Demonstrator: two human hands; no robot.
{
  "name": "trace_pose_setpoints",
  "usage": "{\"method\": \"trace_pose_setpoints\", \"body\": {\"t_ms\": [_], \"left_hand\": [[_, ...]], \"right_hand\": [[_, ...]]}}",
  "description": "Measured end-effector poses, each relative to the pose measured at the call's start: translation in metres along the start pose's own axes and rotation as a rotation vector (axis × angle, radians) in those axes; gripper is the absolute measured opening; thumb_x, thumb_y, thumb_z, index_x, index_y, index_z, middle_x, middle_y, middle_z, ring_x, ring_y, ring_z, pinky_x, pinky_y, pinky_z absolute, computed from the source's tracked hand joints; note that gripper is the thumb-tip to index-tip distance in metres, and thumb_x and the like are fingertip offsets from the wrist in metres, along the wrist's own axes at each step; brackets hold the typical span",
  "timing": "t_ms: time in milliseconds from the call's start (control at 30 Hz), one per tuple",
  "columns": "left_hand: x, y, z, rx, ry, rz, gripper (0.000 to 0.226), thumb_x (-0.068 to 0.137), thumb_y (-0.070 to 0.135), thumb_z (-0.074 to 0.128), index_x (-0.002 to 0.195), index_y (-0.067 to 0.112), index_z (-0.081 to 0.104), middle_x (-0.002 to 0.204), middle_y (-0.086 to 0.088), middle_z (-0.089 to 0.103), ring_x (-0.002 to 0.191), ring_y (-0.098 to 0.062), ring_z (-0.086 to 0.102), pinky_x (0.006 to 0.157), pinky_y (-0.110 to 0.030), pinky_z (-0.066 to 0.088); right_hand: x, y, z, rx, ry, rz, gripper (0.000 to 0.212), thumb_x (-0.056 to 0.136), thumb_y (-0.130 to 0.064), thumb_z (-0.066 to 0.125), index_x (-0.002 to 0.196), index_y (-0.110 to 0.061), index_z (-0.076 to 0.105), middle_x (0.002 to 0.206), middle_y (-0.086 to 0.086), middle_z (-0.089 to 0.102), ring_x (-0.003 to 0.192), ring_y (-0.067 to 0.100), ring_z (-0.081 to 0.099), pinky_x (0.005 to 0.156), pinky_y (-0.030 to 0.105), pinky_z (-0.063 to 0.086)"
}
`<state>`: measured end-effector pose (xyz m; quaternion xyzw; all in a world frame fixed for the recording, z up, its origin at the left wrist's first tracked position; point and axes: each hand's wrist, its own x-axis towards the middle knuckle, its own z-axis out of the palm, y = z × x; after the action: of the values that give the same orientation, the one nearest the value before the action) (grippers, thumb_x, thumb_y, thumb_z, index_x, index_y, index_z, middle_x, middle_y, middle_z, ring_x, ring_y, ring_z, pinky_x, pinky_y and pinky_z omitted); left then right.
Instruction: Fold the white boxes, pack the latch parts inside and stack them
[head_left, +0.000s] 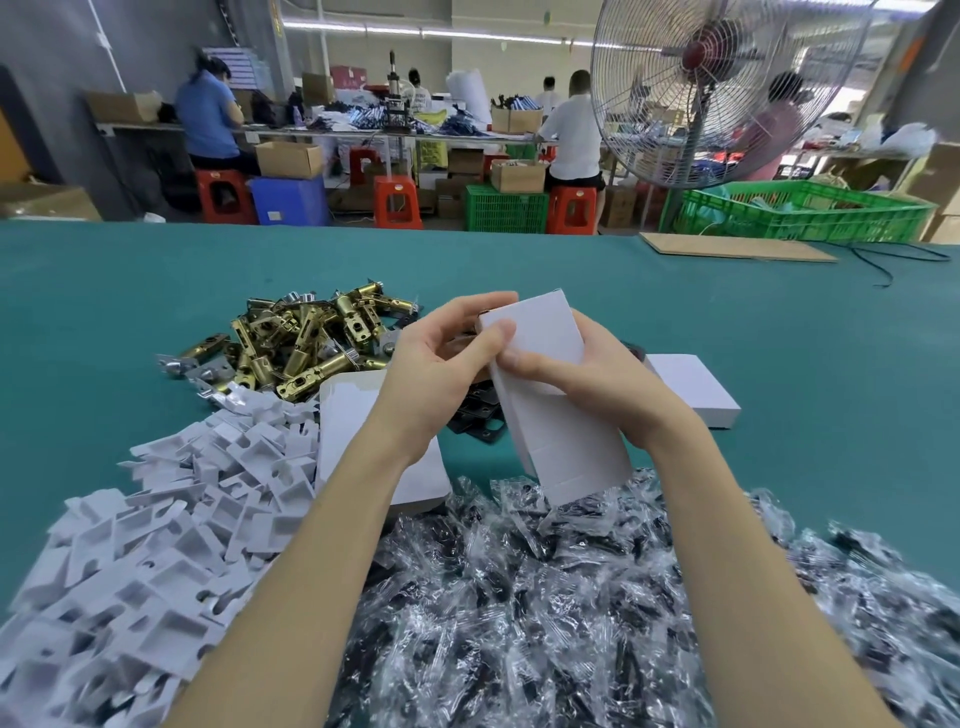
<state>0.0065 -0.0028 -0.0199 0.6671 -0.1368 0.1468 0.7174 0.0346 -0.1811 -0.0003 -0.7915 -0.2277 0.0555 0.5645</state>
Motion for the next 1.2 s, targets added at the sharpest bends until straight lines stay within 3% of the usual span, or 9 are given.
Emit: {"method": "trace_pose_setpoints", "body": {"t_ms": [300, 367, 467, 633, 733, 833, 933, 1033, 1200], "left_hand": [[0.005, -0.008, -0.005, -0.01, 0.158, -0.174, 0.016, 0.099, 0.022, 0.067, 0.111, 0.019, 0.078, 0.106, -0.001, 0.078, 0.103, -0.018, 0.073, 0.076, -0.023, 0.059], [0.006, -0.013, -0.008, 0.045, 0.228, -0.256, 0.015, 0.099, 0.03, 0.066, 0.106, 0.021, 0.076, 0.104, 0.0, 0.078, 0.102, -0.021, 0.073, 0.07, -0.021, 0.059], [0.009, -0.018, -0.011, 0.21, 0.291, -0.312, 0.023, 0.101, 0.041, 0.06, 0.103, 0.02, 0.069, 0.109, -0.004, 0.072, 0.099, -0.022, 0.072, 0.077, -0.034, 0.063], [0.007, -0.016, -0.012, 0.423, 0.298, -0.277, 0.044, 0.103, 0.033, 0.043, 0.105, -0.008, 0.059, 0.101, -0.031, 0.067, 0.089, -0.043, 0.07, 0.084, -0.061, 0.057], [0.004, -0.013, -0.003, 0.543, 0.223, -0.285, 0.053, 0.106, 0.039, 0.033, 0.102, -0.004, 0.066, 0.096, -0.026, 0.069, 0.085, -0.038, 0.071, 0.079, -0.055, 0.06], [0.003, -0.015, 0.002, 0.467, 0.146, -0.302, 0.046, 0.109, 0.035, 0.03, 0.109, 0.005, 0.064, 0.108, -0.019, 0.068, 0.103, -0.036, 0.065, 0.093, -0.056, 0.055], [0.005, -0.014, -0.001, 0.298, 0.158, -0.225, 0.024, 0.109, 0.021, 0.038, 0.111, 0.016, 0.061, 0.114, -0.007, 0.069, 0.11, -0.03, 0.066, 0.095, -0.048, 0.054], [0.004, -0.014, -0.012, 0.237, 0.037, -0.149, 0.019, 0.106, 0.026, 0.052, 0.121, 0.02, 0.062, 0.118, 0.002, 0.07, 0.108, -0.011, 0.066, 0.082, -0.019, 0.055], [-0.003, -0.025, -0.024, 0.659, -0.196, -0.091, 0.048, 0.092, 0.027, 0.075, 0.134, 0.029, 0.052, 0.115, 0.012, 0.069, 0.102, -0.004, 0.067, 0.086, -0.021, 0.054]], "right_hand": [[0.002, -0.007, -0.006, 0.224, -0.071, 0.152, 0.046, 0.103, -0.052, 0.051, 0.144, -0.03, 0.054, 0.14, -0.002, 0.063, 0.113, 0.013, 0.065, 0.091, 0.026, 0.056], [0.002, -0.005, -0.008, 0.361, -0.098, 0.198, 0.041, 0.104, -0.044, 0.051, 0.142, -0.031, 0.058, 0.126, -0.004, 0.07, 0.098, 0.011, 0.068, 0.074, 0.024, 0.057], [-0.004, 0.004, -0.009, 0.512, -0.297, 0.188, 0.034, 0.1, -0.038, 0.055, 0.13, -0.03, 0.069, 0.118, 0.004, 0.076, 0.101, 0.032, 0.075, 0.078, 0.035, 0.061], [-0.002, 0.016, -0.017, 0.336, -0.394, 0.089, 0.046, 0.1, -0.012, 0.045, 0.143, -0.028, 0.049, 0.123, 0.016, 0.072, 0.108, 0.038, 0.072, 0.08, 0.033, 0.061], [0.0, 0.019, -0.011, 0.049, -0.192, 0.007, 0.033, 0.091, -0.026, 0.077, 0.119, -0.038, 0.062, 0.09, 0.007, 0.079, 0.083, 0.026, 0.077, 0.068, 0.029, 0.06], [0.005, 0.022, -0.008, 0.0, -0.054, 0.031, 0.03, 0.087, -0.038, 0.081, 0.114, -0.033, 0.069, 0.066, 0.009, 0.072, 0.068, 0.024, 0.073, 0.059, 0.027, 0.057], [0.005, 0.032, -0.011, -0.174, -0.059, 0.108, 0.033, 0.089, -0.043, 0.077, 0.118, -0.032, 0.067, 0.065, 0.004, 0.073, 0.065, 0.02, 0.075, 0.058, 0.025, 0.055], [0.005, 0.044, -0.009, -0.25, -0.113, 0.204, 0.03, 0.091, -0.045, 0.074, 0.117, -0.032, 0.066, 0.072, 0.004, 0.076, 0.063, 0.019, 0.074, 0.055, 0.023, 0.055], [0.008, 0.053, 0.0, -0.367, -0.148, 0.261, 0.036, 0.086, -0.057, 0.072, 0.114, -0.036, 0.066, 0.073, -0.006, 0.077, 0.054, 0.006, 0.064, 0.049, 0.015, 0.046]]}}
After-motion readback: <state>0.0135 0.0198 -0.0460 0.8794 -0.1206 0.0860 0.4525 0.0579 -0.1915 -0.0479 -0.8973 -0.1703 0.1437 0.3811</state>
